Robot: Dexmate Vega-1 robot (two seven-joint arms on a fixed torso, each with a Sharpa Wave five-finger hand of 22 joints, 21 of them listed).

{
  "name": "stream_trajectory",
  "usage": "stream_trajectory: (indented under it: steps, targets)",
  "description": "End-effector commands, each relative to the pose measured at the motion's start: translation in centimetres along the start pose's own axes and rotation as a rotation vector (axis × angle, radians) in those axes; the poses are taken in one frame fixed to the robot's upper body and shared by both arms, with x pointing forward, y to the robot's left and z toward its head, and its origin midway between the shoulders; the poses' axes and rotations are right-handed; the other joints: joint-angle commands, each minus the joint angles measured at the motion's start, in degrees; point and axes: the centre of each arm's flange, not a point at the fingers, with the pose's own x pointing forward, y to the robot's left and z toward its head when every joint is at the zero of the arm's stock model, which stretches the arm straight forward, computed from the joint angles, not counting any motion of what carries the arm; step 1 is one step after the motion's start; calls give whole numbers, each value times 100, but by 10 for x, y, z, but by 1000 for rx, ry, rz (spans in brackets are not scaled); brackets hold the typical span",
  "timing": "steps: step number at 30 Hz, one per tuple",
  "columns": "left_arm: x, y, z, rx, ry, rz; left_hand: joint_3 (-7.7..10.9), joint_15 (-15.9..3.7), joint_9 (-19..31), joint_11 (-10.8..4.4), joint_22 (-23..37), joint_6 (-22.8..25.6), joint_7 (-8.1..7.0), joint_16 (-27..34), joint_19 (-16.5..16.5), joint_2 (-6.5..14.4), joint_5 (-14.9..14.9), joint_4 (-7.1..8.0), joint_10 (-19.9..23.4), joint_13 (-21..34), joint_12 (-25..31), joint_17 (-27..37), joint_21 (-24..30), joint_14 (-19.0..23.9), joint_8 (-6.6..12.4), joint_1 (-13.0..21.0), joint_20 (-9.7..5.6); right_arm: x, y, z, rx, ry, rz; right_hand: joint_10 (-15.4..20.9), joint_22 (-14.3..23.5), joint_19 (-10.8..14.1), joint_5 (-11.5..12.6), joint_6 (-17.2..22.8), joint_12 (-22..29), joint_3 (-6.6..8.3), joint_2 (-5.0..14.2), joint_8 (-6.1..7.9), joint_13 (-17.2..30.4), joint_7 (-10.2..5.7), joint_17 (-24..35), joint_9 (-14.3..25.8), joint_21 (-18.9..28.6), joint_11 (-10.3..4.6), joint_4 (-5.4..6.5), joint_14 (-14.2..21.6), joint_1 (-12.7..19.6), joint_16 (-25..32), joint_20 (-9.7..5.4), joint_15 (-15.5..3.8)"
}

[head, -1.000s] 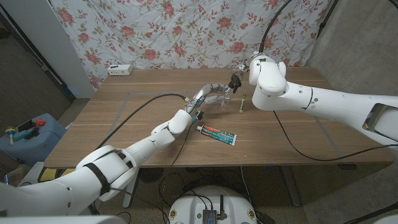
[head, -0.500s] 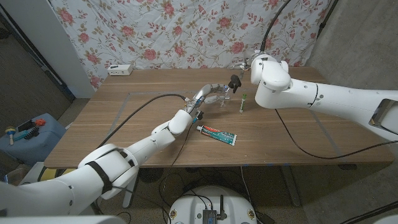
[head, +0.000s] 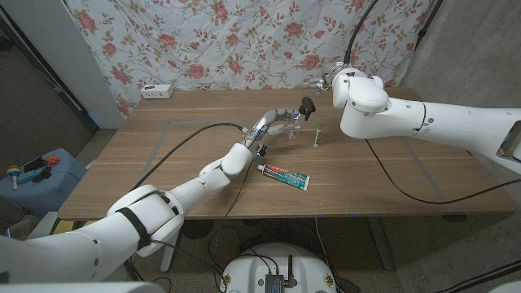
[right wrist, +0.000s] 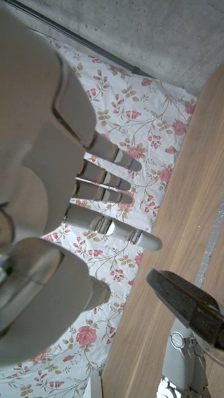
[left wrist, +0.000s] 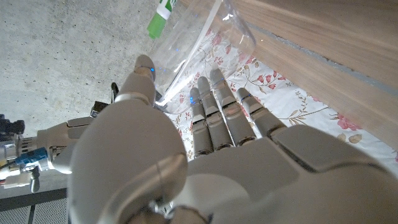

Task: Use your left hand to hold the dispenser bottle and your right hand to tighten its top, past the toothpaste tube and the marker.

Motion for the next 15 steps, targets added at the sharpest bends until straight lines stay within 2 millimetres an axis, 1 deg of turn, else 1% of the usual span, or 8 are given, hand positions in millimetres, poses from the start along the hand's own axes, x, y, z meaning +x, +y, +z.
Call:
stream_trajectory:
  steps: [1, 3, 5, 6, 7, 10, 11, 15]
  targets:
    - [1, 1, 1, -6, -9, 6, 448, -423, 16, -59, 16, 331, -236, 33, -20, 252, 25, 414, 36, 32, 37, 18, 4, 46, 39, -190, -307, -9, -16, -13, -39, -43, -15, -205, 15, -94, 73, -412, -13, 35, -56, -96, 28, -85, 14, 103, 15, 9, -118, -155, 141, -41, 5, -14]
    - [1, 2, 2, -6, -11, 8, 448, -428, 16, -58, 16, 329, -240, 36, -22, 254, 25, 413, 34, 31, 36, 20, 4, 51, 38, -188, -307, -9, -19, -15, -36, -49, -6, -292, 14, -139, 108, -561, -5, 86, -37, -113, 36, -127, 12, 150, 18, -13, -213, -251, 291, -63, 0, -21]
    - [1, 2, 2, -10, -11, 12, 449, -436, 16, -61, 16, 326, -236, 34, -22, 253, 25, 411, 28, 30, 33, 18, 4, 48, 37, -186, -304, -8, -22, -17, -45, -76, 24, -352, 14, -174, 128, -637, -3, 124, -17, -117, 41, -173, 12, 175, 18, -29, -273, -299, 388, -69, -10, -15]
    - [1, 3, 2, -12, -12, 14, 448, -435, 16, -55, 16, 326, -238, 32, -21, 251, 25, 411, 32, 30, 35, 18, 4, 46, 37, -188, -307, -8, -24, -18, -48, -81, 39, -473, 13, -237, 153, -770, -16, 174, 17, -147, 46, -208, 15, 190, 15, -83, -347, -406, 509, -86, -25, -6]
    - [1, 3, 2, -12, -12, 15, 448, -435, 16, -51, 16, 324, -240, 33, -21, 253, 25, 414, 25, 30, 32, 18, 4, 48, 36, -190, -306, -8, -25, -19, -55, -83, 49, -556, 13, -315, 165, -900, -18, 190, 25, -179, 50, -246, 22, 203, 1, -61, -382, -516, 554, -104, -43, -13]
    - [1, 4, 3, -16, -14, 23, 448, -437, 17, -61, 17, 320, -241, 31, -21, 251, 24, 415, 27, 29, 32, 17, 5, 44, 34, -194, -302, -7, -27, -21, -66, -102, 66, -768, 12, -394, 196, -1188, -35, 234, 58, -252, 60, -309, 35, 231, 8, -36, -457, -723, 659, -126, -66, 47]
    - [1, 4, 3, -15, -16, 23, 444, -432, 16, -61, 17, 310, -247, 29, -20, 243, 23, 411, 30, 29, 33, 16, 5, 41, 30, -193, -310, -7, -27, -23, -61, -108, 67, -835, 12, -432, 212, -1326, -26, 263, 82, -285, 65, -350, 40, 247, 9, -60, -499, -788, 725, -122, -78, 36]
    - [0, 6, 4, -16, -21, 29, 444, -430, 16, -67, 17, 309, -246, 31, -27, 244, 23, 413, 28, 27, 31, 17, 2, 43, 30, -196, -308, -9, -30, -26, -54, -131, 63, -939, 10, -482, 238, -1462, -18, 317, 131, -304, 71, -409, 45, 271, 12, -81, -569, -889, 838, -117, -86, 38]
